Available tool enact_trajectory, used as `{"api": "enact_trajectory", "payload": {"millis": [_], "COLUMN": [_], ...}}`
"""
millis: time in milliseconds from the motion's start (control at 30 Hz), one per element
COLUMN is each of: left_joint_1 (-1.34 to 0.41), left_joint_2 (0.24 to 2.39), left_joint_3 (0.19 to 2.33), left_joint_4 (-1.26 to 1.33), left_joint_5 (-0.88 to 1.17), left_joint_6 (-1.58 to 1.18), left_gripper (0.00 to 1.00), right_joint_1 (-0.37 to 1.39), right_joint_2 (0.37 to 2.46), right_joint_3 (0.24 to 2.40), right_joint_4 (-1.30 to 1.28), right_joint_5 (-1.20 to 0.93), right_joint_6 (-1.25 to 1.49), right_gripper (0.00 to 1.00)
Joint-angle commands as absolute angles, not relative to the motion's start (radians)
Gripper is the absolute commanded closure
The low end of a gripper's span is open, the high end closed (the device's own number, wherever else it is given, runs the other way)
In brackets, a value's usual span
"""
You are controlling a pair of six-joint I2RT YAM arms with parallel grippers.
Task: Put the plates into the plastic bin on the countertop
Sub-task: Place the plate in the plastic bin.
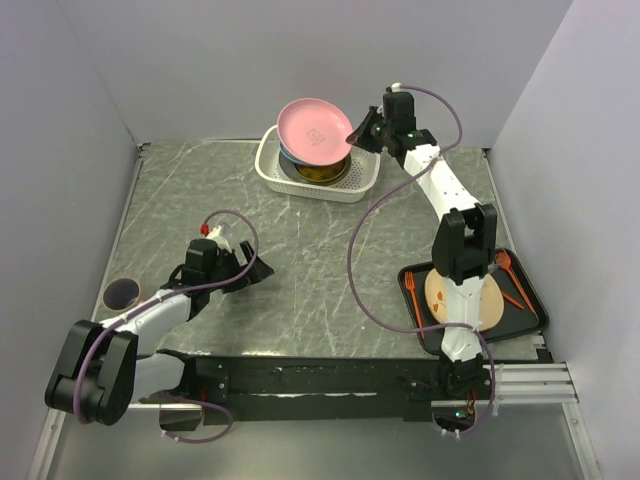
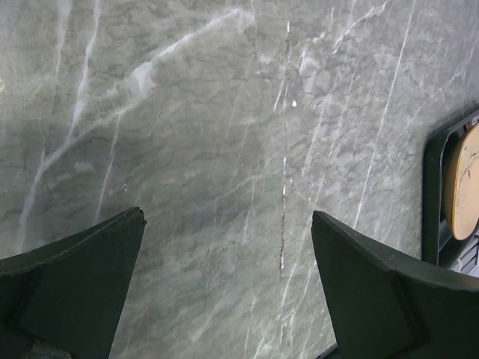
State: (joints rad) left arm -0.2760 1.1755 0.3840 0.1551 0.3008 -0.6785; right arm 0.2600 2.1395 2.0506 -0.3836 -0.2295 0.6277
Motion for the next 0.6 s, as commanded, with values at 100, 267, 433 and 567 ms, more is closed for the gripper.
{"api": "enact_trajectory", "payload": {"millis": [100, 267, 433, 567], "left_joint_1": [-0.273, -0.273, -0.273, -0.273], "left_joint_2": [1.207, 1.224, 1.233, 1.229], "left_joint_3": [0.359, 0.347, 0.313, 0.299], "left_joint_4": [0.239, 0.281, 0.322, 0.347], "left_joint_5": [0.336, 0.359, 0.371, 0.385], "left_joint_6": [-0.703, -0.716, -0.736, -0.753], "left_gripper": [0.01, 0.01, 0.00, 0.01], "right_joint_1": [0.225, 0.224, 0.222, 0.222], "right_joint_2": [2.206, 2.215, 2.229, 2.241], "right_joint_3": [2.241, 2.221, 2.227, 2.227], "right_joint_4": [-0.403, -0.377, -0.367, -0.353], "right_joint_5": [-0.262, -0.268, -0.268, -0.262], "right_joint_6": [0.664, 0.678, 0.690, 0.710], "right_gripper": [1.00, 1.00, 1.00, 1.00]}}
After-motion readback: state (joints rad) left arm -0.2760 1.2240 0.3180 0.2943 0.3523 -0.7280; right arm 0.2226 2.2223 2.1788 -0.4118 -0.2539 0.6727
